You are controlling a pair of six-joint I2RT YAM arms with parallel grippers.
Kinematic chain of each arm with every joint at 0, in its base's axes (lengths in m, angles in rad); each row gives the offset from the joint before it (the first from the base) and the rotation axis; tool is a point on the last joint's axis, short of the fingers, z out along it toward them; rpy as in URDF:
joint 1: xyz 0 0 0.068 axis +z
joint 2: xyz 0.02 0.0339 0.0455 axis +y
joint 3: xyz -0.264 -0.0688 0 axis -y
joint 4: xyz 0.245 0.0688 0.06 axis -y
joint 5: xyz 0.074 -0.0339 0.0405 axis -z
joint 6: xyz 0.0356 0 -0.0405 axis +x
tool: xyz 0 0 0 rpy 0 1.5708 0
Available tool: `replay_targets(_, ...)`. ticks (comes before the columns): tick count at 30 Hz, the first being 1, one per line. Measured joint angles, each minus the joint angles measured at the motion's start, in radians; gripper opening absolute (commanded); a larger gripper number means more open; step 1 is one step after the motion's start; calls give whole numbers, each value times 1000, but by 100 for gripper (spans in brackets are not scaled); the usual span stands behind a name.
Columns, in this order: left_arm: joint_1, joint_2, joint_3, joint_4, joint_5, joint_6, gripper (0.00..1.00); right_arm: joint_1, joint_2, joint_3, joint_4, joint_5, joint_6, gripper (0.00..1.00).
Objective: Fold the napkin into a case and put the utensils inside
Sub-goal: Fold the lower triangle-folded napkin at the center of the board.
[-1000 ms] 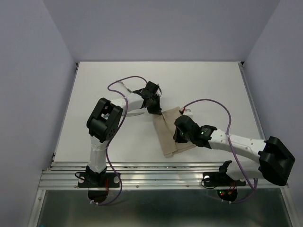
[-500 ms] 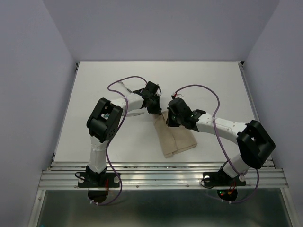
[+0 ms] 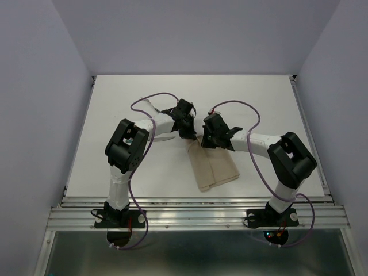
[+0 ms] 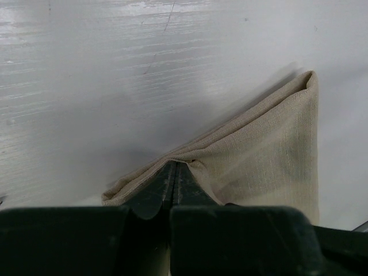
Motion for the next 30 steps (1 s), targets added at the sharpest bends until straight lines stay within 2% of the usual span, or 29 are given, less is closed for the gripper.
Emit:
replay_targets(6,-1,-3,-1,-8,-8,-1,24,-38,40,19,19,-1,1,8)
replay_targets(10,-2,-15,-1,-28,-14,2,41,-49,61,20,28,-3,3,7)
replay_targets(12,-2,-25,-1,-46,-26,3,45,-49,67,20,36,-6,8,7)
replay_targets(18,-5,-51,-1,-111,-74,10,43,-49,67,20,50,-10,11,7)
replay_targets(23,-5,-79,-1,-145,-102,13,36,-49,50,9,51,-13,19,7)
replay_targets(30,-5,-111,-8,-150,-124,13,16,-48,-51,-30,88,-65,23,7)
